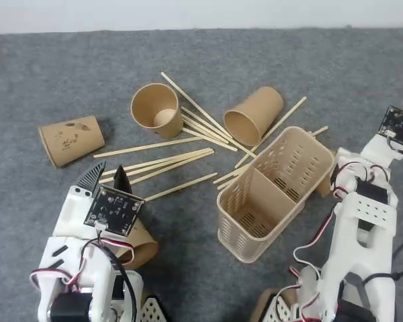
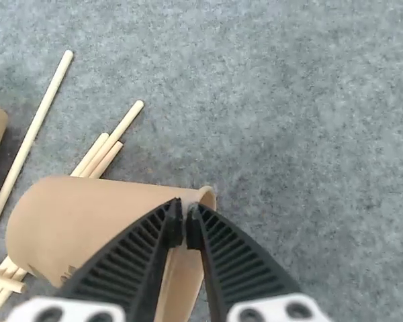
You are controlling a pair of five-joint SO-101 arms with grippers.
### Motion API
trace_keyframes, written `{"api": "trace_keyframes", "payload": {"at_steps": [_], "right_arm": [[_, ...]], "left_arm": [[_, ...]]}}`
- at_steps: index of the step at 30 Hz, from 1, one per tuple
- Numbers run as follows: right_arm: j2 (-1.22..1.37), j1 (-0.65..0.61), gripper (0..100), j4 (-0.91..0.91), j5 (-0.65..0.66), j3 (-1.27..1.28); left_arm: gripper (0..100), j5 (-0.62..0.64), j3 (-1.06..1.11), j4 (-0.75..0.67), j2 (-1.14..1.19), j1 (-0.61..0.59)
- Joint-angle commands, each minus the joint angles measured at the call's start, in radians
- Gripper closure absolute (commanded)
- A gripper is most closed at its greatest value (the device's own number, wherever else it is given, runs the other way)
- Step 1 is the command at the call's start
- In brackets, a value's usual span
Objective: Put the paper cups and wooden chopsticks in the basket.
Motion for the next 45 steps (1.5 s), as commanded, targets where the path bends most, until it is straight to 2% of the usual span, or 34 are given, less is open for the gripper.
{"api": "trace_keyframes", "payload": {"at_steps": [1, 8, 15, 18, 27, 32, 37, 42, 45], "right_arm": [[-0.008, 0.015, 99.1, -0.012, 0.020, -0.012], [-0.005, 0.166, 99.1, -0.001, 0.018, -0.118], [-0.007, 0.237, 99.1, 0.156, 0.026, -0.276], [-0.008, 0.228, 99.1, 0.265, 0.089, -0.388], [0.001, 0.081, 99.1, 0.713, 0.316, -0.885], [0.004, 0.024, 99.1, 0.924, 0.390, -1.079], [0.033, 0.022, 97.1, 0.918, 0.448, -0.984], [0.168, 0.027, 80.9, 0.846, 0.445, -0.925], [0.272, 0.024, 85.9, 0.840, 0.445, -0.941]], "left_arm": [[91, -0.008, -0.012, 0.014, 0.014, -0.002], [91, -0.008, -0.012, 0.014, 0.014, 0.002], [91, -0.008, -0.010, 0.014, 0.014, 0.003], [91, -0.008, -0.010, 0.014, 0.014, 0.003], [91, -0.008, -0.004, 0.014, 0.015, 0.002], [91, -0.008, 0.074, 0.006, 0.012, 0.003], [91, -0.008, 0.110, 0.006, 0.012, 0.000], [91, -0.008, 0.111, 0.006, 0.012, 0.000], [91, -0.008, 0.113, 0.011, 0.012, -0.003]]}}
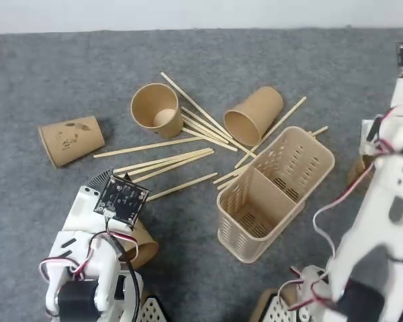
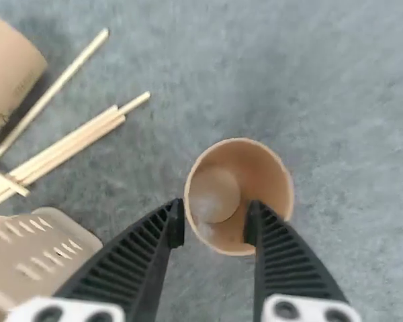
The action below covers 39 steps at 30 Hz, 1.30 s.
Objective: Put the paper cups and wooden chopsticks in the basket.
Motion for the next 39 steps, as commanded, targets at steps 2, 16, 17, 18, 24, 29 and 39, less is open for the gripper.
{"api": "trace_keyframes", "payload": {"at_steps": [2, 16, 17, 18, 24, 29, 39], "right_arm": [[0.140, -0.007, 88.8, -0.022, 0.009, -0.048], [0.501, 0.031, 90.0, -0.024, -0.032, -0.233], [0.510, 0.031, 92.9, -0.025, -0.032, -0.242], [0.518, 0.031, 96.9, -0.033, -0.032, -0.249], [0.521, 0.027, 96.5, -0.042, -0.038, -0.252], [0.516, 0.030, 94.4, 0.002, -0.035, -0.264], [0.444, 0.027, 88.7, 0.116, -0.040, -0.344]], "left_arm": [[91, -0.006, -0.002, 0.000, 0.012, -0.003], [91, -0.006, 0.016, 0.000, 0.012, -0.003], [91, -0.006, 0.022, 0.000, 0.012, -0.003], [91, -0.006, 0.027, 0.000, 0.012, -0.003], [91, -0.006, 0.027, -0.002, 0.012, 0.002], [91, -0.006, 0.027, -0.005, 0.012, 0.003], [91, -0.006, 0.027, -0.003, 0.012, 0.003]]}}
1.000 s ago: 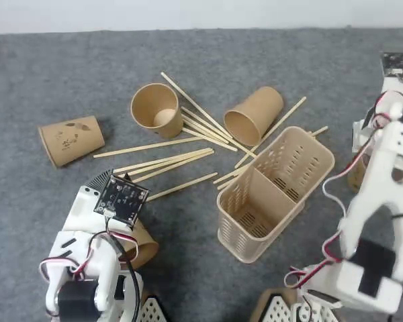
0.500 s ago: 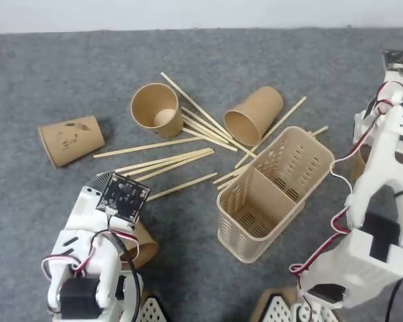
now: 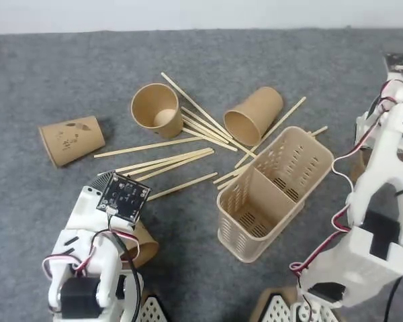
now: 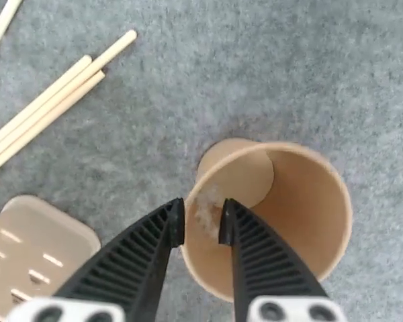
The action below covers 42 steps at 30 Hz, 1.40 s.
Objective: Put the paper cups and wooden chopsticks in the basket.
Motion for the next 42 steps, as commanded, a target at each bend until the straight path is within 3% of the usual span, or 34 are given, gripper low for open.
{"api": "trace_keyframes", "payload": {"at_steps": [1, 9, 19, 23, 24, 30, 42], "right_arm": [[-0.076, 0.005, 88.7, 0.013, -0.012, -0.052], [-0.070, -0.019, 88.7, -0.005, -0.006, -0.017], [-0.070, -0.033, 89.0, -0.189, -0.005, 0.198], [-0.082, -0.033, 99.8, -0.194, -0.005, 0.201], [-0.087, -0.033, 98.7, -0.186, -0.005, 0.189], [-0.177, -0.033, 99.1, -0.076, 0.002, 0.038], [-0.260, -0.056, 99.2, 0.283, 0.229, -0.574]], "left_arm": [[91, -0.006, -0.004, -0.003, 0.011, 0.003], [91, -0.006, 0.001, -0.002, 0.011, 0.003], [91, -0.006, 0.001, 0.000, 0.011, 0.003], [91, -0.006, 0.001, 0.000, 0.011, 0.005], [91, -0.006, 0.001, 0.000, 0.011, 0.005], [91, -0.006, 0.001, 0.000, 0.011, 0.005], [91, -0.005, 0.001, 0.000, 0.011, 0.005]]}}
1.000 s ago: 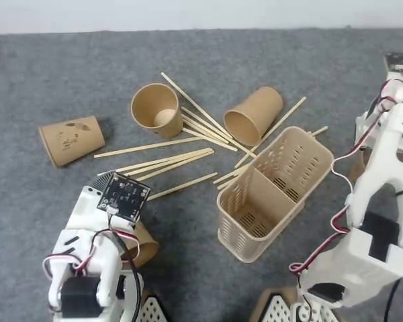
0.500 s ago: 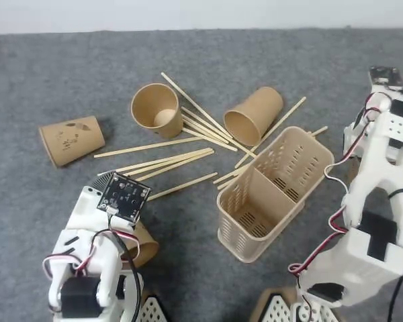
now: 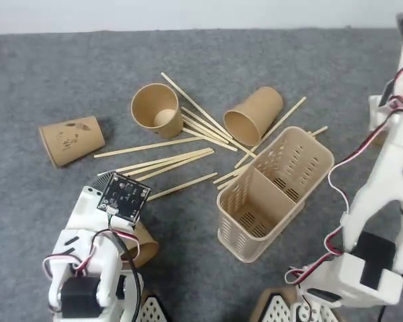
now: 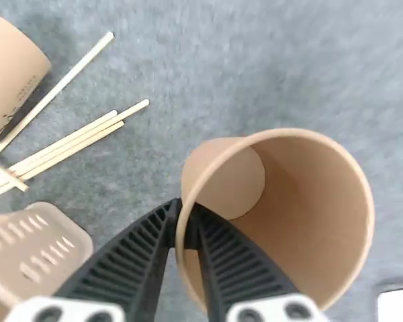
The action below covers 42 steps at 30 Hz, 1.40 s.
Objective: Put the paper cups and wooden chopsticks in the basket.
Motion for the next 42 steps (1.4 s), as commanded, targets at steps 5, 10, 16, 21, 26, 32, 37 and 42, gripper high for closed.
{"api": "trace_keyframes", "payload": {"at_steps": [5, 10, 16, 21, 26, 32, 37, 42], "right_arm": [[-0.157, -0.084, 99.2, 0.050, 0.256, -0.216], [-0.306, -0.257, 99.2, 0.053, 0.302, -0.213], [-0.504, -0.292, 99.2, 0.056, 0.324, -0.009], [-0.748, -0.282, 99.1, 0.051, 0.331, 0.402], [-1.015, -0.450, 99.1, 0.051, 0.445, 0.600], [-1.106, -0.527, 99.1, 0.051, 0.568, 0.690], [-1.070, -0.559, 99.1, 0.051, 0.568, 0.741], [-1.043, -0.581, 99.1, 0.050, 0.568, 0.845]], "left_arm": [[91, -0.005, -0.005, 0.000, 0.011, 0.005], [91, -0.005, -0.005, 0.000, 0.011, 0.005], [91, -0.005, -0.004, 0.002, 0.011, 0.003], [91, -0.005, 0.018, -0.006, 0.011, 0.005], [91, -0.005, 0.021, -0.006, 0.011, 0.005], [91, -0.005, 0.021, -0.005, 0.011, 0.005], [91, -0.005, 0.021, -0.005, 0.011, 0.005], [91, -0.005, 0.021, -0.005, 0.011, 0.005]]}}
